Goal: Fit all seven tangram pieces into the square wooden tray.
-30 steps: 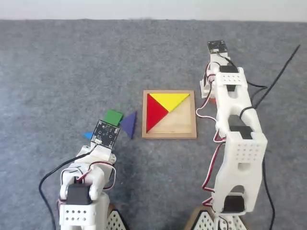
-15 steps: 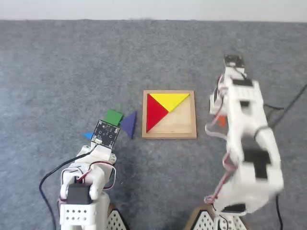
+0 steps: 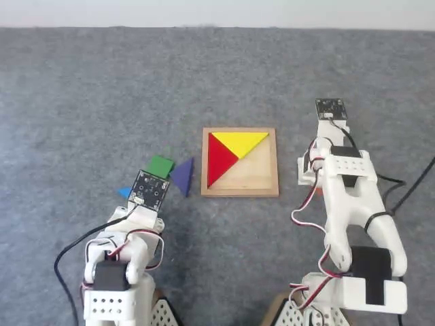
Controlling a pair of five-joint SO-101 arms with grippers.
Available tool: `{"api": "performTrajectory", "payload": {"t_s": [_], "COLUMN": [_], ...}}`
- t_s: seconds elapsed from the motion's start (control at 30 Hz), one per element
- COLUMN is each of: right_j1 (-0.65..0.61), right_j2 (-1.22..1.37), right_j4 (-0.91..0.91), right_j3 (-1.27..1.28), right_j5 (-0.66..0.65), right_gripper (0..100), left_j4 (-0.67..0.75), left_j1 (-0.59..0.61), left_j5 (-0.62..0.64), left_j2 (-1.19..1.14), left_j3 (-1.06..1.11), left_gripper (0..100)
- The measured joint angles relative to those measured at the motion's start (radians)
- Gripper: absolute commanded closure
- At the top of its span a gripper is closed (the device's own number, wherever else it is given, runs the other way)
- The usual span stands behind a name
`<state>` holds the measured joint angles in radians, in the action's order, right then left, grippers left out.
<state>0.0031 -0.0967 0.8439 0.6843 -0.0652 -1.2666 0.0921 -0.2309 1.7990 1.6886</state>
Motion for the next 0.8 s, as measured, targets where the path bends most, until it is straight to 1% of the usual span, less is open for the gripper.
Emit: {"api": "performTrajectory", "payload": {"t_s": [0.3,0.37,0.47,0.53,0.8], "right_j1": [-0.002,0.000,-0.006,-0.005,-0.005], "right_j2": [-0.049,-0.051,-0.051,-0.051,-0.023], "right_j4": [0.000,0.000,0.000,0.000,0.000], "right_j3": [0.017,0.017,0.017,0.017,0.017], "right_j5": [-0.020,-0.029,-0.031,-0.035,-0.064], "right_gripper": [85.3,81.9,74.2,71.6,71.3], "left_j4": [0.000,0.000,0.000,0.000,0.000], "left_j1": [0.000,0.000,0.000,0.000,0.000], "left_j5": [0.000,0.000,0.000,0.000,0.000], "left_j2": [0.000,0.000,0.000,0.000,0.000], "left_j3": [0.000,0.000,0.000,0.000,0.000], "left_gripper": [98,98,98,98,98]}}
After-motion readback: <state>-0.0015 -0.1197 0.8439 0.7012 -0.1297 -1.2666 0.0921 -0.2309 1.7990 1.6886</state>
